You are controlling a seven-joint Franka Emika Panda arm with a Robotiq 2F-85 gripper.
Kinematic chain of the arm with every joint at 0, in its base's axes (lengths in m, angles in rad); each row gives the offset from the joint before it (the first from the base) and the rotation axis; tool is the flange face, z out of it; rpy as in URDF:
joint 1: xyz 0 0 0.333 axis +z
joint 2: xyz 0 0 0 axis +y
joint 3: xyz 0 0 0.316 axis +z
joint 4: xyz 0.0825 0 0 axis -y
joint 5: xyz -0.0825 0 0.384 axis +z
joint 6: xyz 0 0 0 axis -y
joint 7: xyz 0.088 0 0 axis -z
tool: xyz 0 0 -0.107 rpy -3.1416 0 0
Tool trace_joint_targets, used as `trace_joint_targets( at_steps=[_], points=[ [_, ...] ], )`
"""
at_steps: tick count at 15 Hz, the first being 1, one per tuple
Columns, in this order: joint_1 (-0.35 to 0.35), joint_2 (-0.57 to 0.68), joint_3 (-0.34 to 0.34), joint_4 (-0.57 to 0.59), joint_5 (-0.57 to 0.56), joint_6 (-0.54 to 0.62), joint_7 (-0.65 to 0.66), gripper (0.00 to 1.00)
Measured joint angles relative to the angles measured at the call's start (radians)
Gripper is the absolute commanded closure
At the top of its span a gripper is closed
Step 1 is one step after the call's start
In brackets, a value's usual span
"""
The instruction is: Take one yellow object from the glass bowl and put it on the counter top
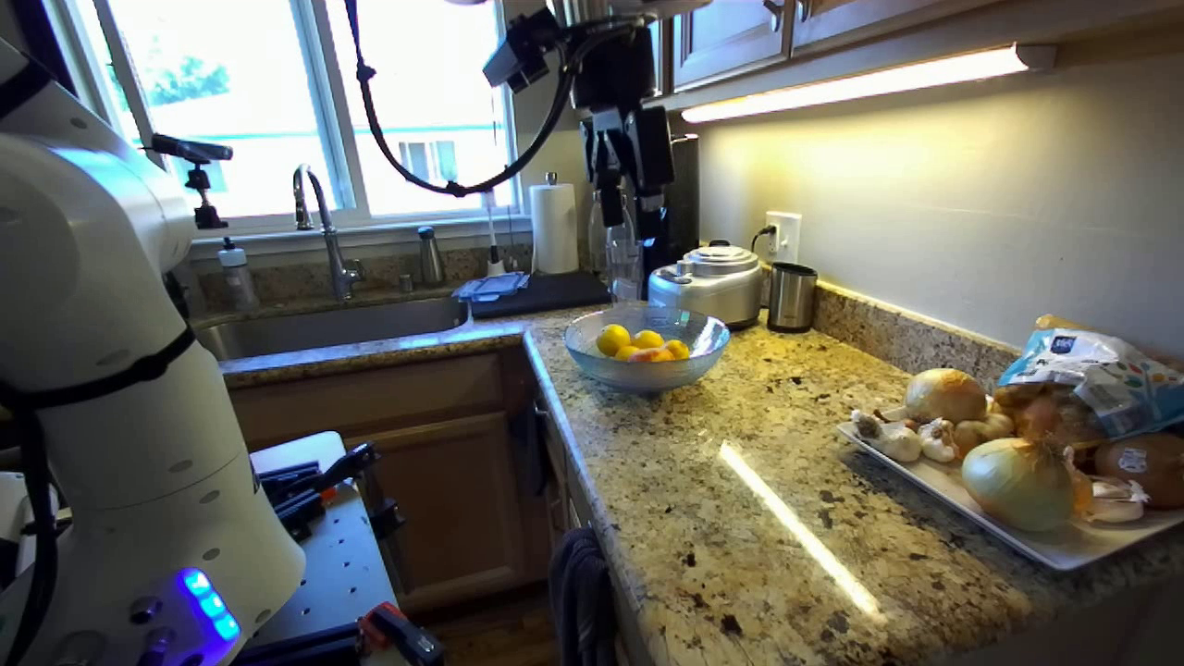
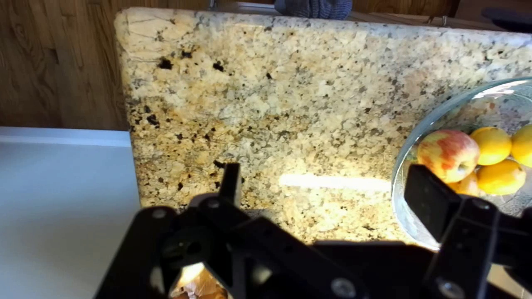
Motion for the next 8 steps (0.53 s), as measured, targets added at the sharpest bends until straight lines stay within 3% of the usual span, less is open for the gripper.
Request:
trace_joint_targets(
  at_steps=[8],
  points=[
    [0.066, 0.196, 0.168, 0.002, 0.044, 0.195, 0.246, 0.00]
  ],
)
